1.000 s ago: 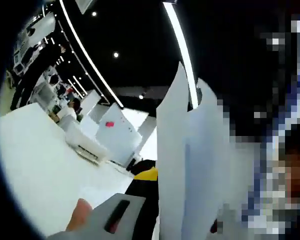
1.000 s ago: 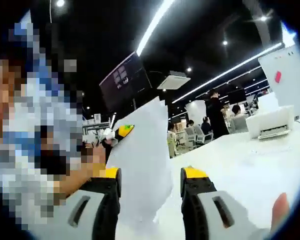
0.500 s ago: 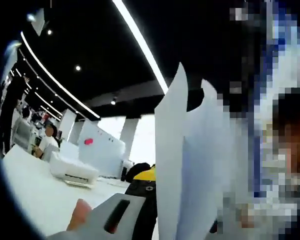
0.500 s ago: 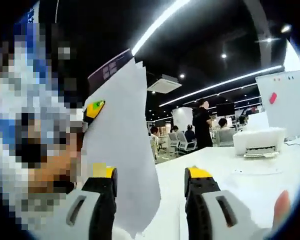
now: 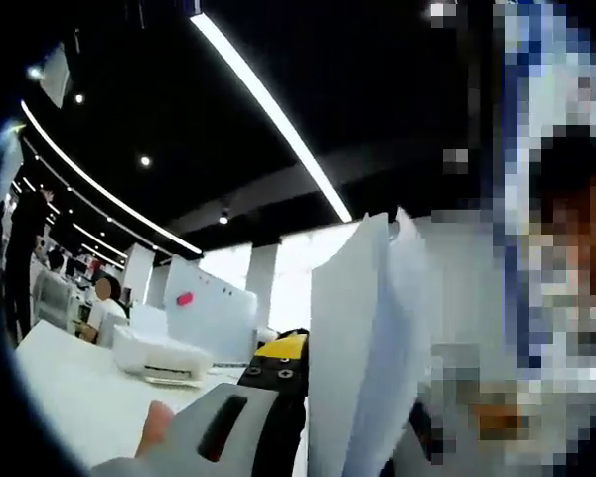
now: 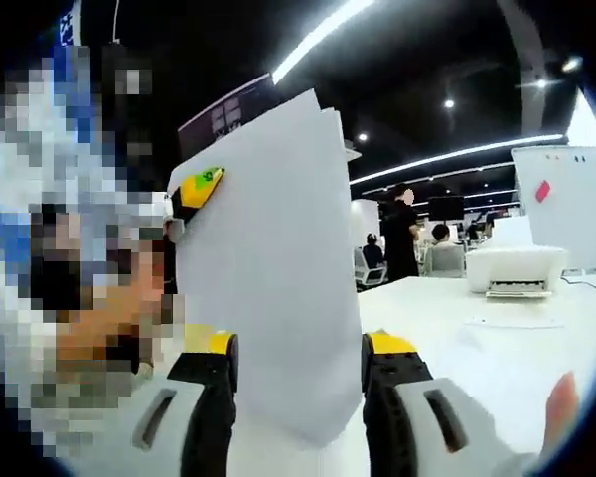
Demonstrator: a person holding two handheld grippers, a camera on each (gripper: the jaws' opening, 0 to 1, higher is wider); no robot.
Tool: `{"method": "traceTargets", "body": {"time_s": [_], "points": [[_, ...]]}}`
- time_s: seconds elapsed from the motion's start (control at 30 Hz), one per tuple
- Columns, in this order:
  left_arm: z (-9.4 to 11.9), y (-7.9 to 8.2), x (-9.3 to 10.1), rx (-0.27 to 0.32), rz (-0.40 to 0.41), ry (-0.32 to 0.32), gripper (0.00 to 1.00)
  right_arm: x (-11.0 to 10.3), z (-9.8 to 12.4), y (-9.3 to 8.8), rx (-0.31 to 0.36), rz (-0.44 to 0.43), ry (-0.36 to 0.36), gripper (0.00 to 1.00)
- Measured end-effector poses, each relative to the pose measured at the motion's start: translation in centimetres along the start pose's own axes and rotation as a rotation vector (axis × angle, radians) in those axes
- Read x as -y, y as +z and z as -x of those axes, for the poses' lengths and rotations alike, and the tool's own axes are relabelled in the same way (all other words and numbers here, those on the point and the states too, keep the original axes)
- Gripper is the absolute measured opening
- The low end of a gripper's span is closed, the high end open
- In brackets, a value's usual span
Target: Organize the stack of printing papers by aligning and flattening the scattered papers on the table
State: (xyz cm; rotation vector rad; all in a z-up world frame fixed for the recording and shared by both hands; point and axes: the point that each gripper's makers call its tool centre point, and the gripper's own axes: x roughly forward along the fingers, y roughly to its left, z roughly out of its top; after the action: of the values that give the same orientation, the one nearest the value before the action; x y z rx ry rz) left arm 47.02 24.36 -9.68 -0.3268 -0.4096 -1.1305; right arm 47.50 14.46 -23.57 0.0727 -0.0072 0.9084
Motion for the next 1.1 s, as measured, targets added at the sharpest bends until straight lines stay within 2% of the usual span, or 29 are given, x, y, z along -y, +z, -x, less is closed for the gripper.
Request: {"method": "traceTargets", "body": {"time_s": [0.07,0.17,0.3,0.4,0.5,0.6,0.67,0.73,0.87,0.97,1.03,1.1], "points": [[0.0,0.1,-0.5,-0.005,0.001,0.007,0.12,-0.1,-0.1,-0.2,-0.01,-0.012,0.008,0.45],[-0.1,-0.3,-0.6,-0.012,0.01,0.014,0.12,-0.4,-0.2,-1.0,-0.054,0.039,0.022,0.44],[0.0,-0.9,-0.3,-0.022,0.019,0.012,0.11,1.6,0.3,0.5,0.0,0.015,-0.025,0.45],[-0.1,-1.3,0.0,-0.032,0.031,0.007,0.06,2.8,-0.4,0.6,0.001,0.016,-0.044,0.45],[-0.1,-1.3,0.1,-0.029,0.042,0.006,0.06,1.8,-1.4,0.0,-0.022,-0.014,0.01,0.45],[0.1,-1.6,0.2,-0.019,0.026,0.011,0.1,1.1,-1.8,0.0,-0.009,-0.016,0.038,0.45],[0.3,-2.8,-0.2,-0.065,0.035,0.028,0.13,1.0,-1.9,-0.1,-0.016,-0.019,0.043,0.43],[0.6,-3.8,0.0,-0.091,0.028,0.029,0.1,1.1,-2.0,-0.1,-0.019,-0.014,0.042,0.42],[1.4,-4.4,0.2,-0.087,0.043,0.031,0.1,1.3,-1.9,-0.1,-0.018,-0.027,0.043,0.41],[2.4,-5.2,0.5,-0.088,0.036,0.051,0.14,1.4,-1.9,-0.1,-0.018,-0.019,0.041,0.4],[2.5,-5.7,0.3,-0.113,0.036,0.057,0.1,1.4,-2.0,0.0,-0.017,-0.027,0.043,0.39],[2.2,-5.5,0.0,-0.128,0.026,0.063,0.06,1.3,-2.1,0.0,-0.019,-0.024,0.049,0.39]]}}
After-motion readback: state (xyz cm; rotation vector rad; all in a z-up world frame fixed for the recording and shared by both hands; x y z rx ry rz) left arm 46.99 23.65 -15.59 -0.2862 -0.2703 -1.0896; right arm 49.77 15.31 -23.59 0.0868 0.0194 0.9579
